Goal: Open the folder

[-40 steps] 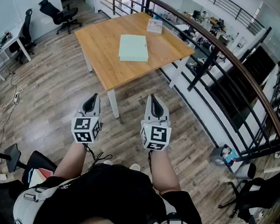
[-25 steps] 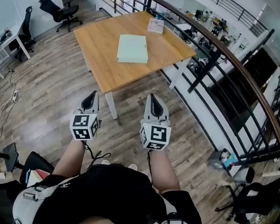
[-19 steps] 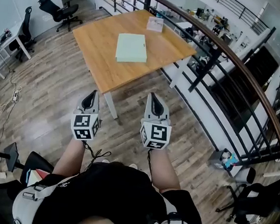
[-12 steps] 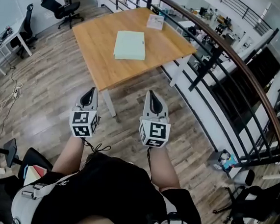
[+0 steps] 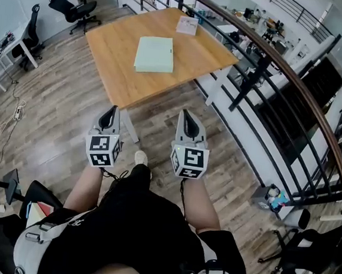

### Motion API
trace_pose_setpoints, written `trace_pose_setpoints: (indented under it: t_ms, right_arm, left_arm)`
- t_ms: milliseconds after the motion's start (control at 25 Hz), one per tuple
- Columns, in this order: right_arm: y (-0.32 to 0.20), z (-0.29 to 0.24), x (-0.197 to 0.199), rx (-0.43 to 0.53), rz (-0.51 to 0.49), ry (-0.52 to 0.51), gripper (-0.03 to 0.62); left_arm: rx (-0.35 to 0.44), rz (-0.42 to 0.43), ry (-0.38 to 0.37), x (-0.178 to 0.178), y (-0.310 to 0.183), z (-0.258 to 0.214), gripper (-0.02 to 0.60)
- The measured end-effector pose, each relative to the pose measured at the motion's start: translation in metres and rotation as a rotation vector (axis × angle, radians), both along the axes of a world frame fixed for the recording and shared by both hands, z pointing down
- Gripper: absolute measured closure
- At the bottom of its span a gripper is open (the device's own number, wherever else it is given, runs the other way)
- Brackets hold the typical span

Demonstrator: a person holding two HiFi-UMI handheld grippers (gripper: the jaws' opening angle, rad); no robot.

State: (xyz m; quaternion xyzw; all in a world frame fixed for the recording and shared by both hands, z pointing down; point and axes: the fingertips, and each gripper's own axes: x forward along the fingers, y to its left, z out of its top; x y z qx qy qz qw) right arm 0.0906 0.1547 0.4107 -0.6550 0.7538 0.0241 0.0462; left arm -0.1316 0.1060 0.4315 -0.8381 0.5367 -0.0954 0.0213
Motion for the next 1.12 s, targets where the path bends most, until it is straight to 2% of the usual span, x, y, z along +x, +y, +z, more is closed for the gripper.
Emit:
trace_pose_setpoints:
  t_ms: [200,480,1120]
  right_arm:
    - [-0.028,0.005,0.001,0.003,-0.009,0.003,0.588]
    - [-0.090,0.013,0.012,-0.014,-0.023,0.021,0.588]
    - [-0.303,0.021,0.032,-0.092,-0.019,0.045,0.588]
  left_arm:
    - [0.016,0.003,0.000,0.006,-0.025,0.003,0.580]
    - [0.024,0.003,0.011,0.023,-0.086,0.010,0.580]
    - [-0.061,0.028,0.039,0.047,-0.295,0.028,0.580]
